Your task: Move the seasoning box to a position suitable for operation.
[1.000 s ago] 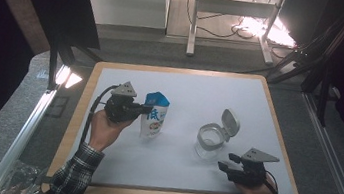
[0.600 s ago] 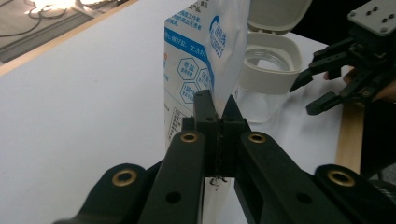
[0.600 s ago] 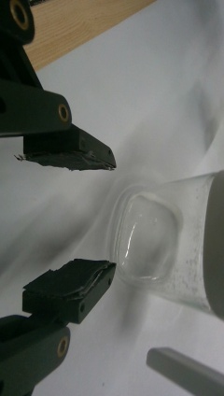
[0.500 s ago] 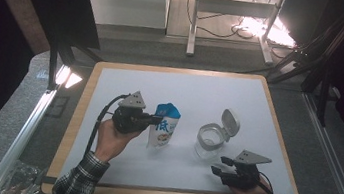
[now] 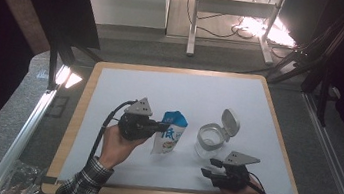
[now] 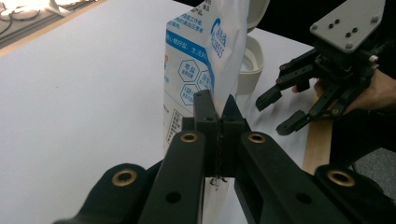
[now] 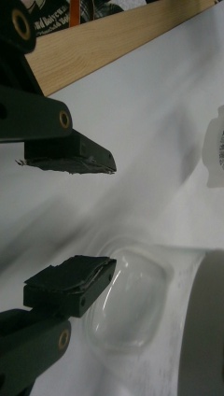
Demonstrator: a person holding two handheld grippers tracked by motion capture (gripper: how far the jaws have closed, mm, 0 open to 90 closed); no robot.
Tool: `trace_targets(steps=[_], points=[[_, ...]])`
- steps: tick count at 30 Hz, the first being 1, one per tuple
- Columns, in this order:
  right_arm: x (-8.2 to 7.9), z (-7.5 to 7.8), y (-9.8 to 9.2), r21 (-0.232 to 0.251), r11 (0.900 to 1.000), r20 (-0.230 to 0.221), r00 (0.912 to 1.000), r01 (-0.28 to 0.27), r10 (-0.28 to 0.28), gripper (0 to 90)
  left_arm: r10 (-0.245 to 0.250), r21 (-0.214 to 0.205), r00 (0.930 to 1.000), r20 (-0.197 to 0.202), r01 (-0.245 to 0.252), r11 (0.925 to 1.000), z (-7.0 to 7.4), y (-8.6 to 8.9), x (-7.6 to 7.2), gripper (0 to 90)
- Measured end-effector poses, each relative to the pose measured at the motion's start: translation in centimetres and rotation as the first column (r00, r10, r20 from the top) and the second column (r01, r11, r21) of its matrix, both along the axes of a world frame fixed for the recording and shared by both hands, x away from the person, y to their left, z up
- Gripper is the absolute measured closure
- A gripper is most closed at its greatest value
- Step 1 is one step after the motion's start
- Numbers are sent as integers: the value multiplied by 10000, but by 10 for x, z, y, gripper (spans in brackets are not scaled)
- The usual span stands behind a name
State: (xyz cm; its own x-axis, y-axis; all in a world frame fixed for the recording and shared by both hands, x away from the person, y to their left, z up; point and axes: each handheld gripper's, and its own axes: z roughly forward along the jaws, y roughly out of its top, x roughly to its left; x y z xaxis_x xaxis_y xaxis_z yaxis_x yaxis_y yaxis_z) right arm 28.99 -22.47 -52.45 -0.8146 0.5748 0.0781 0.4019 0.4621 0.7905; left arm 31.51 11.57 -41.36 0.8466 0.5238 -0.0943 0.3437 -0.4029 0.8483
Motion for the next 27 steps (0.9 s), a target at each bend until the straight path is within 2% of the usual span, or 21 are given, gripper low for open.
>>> trace_targets(steps=[17, 24, 27], points=[[-1, -5, 36, -152, 9985, 71, 9985, -534, 535, 469, -534, -250, 9986, -26, 533, 9983, 8, -13, -7, 900], [0, -7, 50, -189, 9982, 13, 9984, -562, 563, 470, -678, -256, 9977, -30, 677, 9974, 11, -18, -9, 900], [0, -8, 56, -308, 9982, 196, 9984, -520, 526, 470, -739, -322, 9972, -54, 737, 9968, 13, -19, -10, 900]])
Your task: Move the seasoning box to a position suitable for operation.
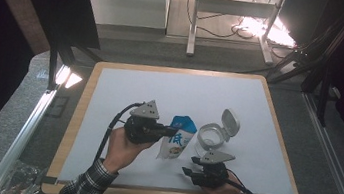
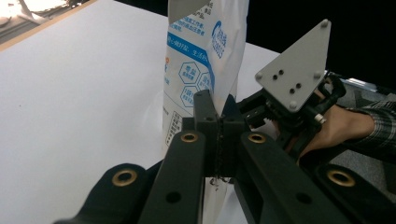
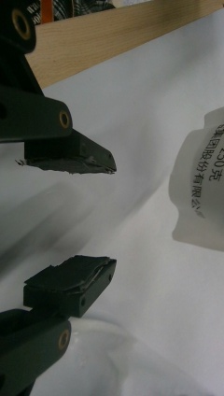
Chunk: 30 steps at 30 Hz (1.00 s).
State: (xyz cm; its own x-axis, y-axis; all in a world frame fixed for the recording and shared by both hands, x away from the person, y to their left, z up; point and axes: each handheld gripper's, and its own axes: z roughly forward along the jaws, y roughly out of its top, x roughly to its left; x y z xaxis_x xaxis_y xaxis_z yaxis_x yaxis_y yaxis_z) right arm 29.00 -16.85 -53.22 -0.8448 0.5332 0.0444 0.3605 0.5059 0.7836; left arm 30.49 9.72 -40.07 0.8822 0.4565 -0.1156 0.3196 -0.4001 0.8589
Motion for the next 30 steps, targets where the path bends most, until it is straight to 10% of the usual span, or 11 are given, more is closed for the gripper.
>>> trace_targets(steps=[30], points=[[2, -1, 28, 146, 9994, 1044, 9940, 303, -316, 427, -587, -222, 9973, -448, 577, 9981, 15, -14, -5, 900]])
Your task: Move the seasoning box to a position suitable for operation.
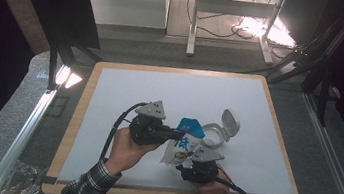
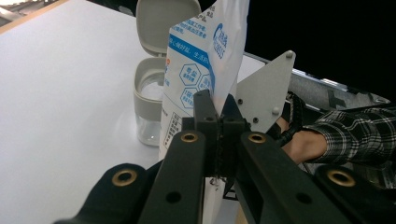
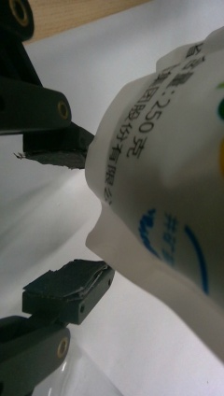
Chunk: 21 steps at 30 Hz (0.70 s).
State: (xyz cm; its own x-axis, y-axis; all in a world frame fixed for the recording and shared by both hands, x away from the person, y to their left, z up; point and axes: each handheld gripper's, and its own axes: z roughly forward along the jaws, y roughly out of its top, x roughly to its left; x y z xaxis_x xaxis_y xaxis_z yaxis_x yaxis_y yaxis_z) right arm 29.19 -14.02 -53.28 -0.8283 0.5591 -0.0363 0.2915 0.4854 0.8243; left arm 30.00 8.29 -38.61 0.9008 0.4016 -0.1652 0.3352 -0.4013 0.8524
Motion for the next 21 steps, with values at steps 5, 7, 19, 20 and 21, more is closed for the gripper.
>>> trace_targets(steps=[5, 7, 19, 20, 21], points=[[0, 0, 3, 9, 10000, 130, 9999, -10, 10, 422, -10, -59, 10000, -50, 9, 10000, 1, -1, 0, 900], [0, 0, 4, 37, 10000, 191, 9998, -28, 27, 421, -48, -97, 10000, -73, 48, 9999, 1, -2, 0, 900], [-3, 4, 7, 493, 9988, 674, 9977, -77, 43, 486, -1, -282, 9994, -354, -9, 9996, 1, -3, 3, 900], [-4, 4, 8, 462, 9989, 706, 9975, -108, 75, 497, 15, -284, 9993, -369, -25, 9996, 1, -3, 3, 900], [-4, 4, 8, 469, 9988, 670, 9977, -150, 118, 522, 35, -278, 9994, -358, -45, 9996, 1, -3, 4, 900]])
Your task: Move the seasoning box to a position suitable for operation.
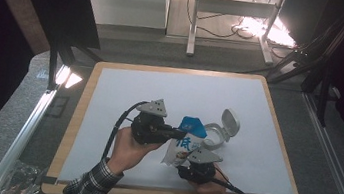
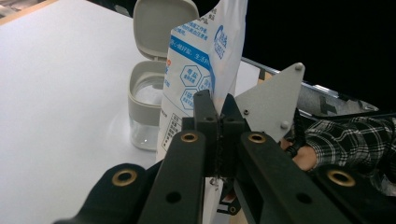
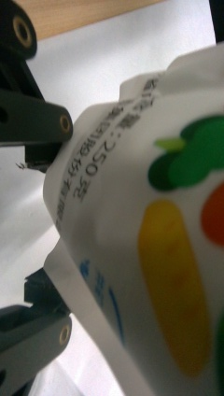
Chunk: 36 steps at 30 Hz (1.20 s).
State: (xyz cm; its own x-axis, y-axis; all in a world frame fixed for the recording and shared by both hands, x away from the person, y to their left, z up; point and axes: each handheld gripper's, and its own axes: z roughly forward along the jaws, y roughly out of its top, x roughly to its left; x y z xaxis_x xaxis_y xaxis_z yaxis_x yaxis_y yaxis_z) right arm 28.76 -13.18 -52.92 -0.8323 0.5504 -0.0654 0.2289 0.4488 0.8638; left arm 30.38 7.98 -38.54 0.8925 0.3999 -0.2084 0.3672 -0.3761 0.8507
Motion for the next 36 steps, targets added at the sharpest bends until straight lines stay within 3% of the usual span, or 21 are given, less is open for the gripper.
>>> trace_targets(steps=[3, 12, 18, 28, 36], points=[[0, 0, 0, 6, 10000, -27, 10000, -92, 92, 543, 99, 43, 9999, 31, -99, 9999, -1, -1, 1, 900], [4, 0, -2, 75, 9988, -995, 9939, -474, 479, 565, 260, 105, 9997, 40, -260, 9996, -5, -7, 11, 899], [5, -1, -3, 156, 9981, -1305, 9896, -596, 611, 570, 292, 100, 9996, 12, -292, 9995, -7, -9, 17, 896], [1, 1, -3, 196, 9953, -1106, 9891, -952, 968, 597, 228, 55, 9997, 78, -228, 9997, -7, -16, 23, 891], [3, 3, -5, 368, 9936, -1319, 9851, -1063, 1103, 599, 221, 159, 9994, 249, -225, 9996, -5, -25, 27, 892]])
